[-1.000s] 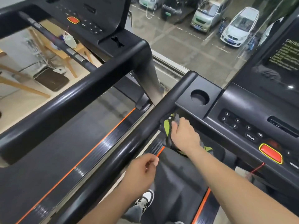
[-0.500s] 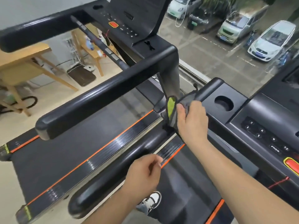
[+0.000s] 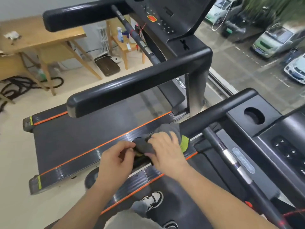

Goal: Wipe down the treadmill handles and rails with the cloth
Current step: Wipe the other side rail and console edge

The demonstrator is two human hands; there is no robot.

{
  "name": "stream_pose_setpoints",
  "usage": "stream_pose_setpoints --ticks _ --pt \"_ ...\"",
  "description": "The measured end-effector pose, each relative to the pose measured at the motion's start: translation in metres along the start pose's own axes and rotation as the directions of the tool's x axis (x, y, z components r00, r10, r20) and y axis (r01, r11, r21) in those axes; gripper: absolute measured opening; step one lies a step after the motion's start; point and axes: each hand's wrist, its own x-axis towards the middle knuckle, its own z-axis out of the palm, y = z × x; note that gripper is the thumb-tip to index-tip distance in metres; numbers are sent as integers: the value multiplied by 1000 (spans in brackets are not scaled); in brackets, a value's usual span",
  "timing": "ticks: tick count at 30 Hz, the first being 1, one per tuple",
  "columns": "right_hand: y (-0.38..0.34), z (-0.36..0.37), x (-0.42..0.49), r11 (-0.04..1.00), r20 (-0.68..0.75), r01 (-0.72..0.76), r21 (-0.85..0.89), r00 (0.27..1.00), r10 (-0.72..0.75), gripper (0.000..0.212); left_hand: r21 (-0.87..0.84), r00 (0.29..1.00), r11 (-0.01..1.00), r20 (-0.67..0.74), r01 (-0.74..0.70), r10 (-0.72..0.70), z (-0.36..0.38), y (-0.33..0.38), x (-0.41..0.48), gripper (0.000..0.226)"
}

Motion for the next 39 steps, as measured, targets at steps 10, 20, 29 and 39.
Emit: stream_pose_setpoints --ticks 10,20,29,39 --pt "19 -22 7 686 -161 -726 -39 682 713 37 -45 993 995 83 91 -87 30 -7 -40 31" --pt "-35 -52 -53 196 400 -658 727 638 658 15 -125 999 992 42 31 -26 49 37 -47 26" --pt "62 -169 -137 -602 565 -50 797 412 714 52 -173 757 967 653 187 -30 170 110 -65 17" --pt "74 -234 -241 -432 372 170 886 299 879 76 -36 112 997 993 69 28 275 171 -112 39"
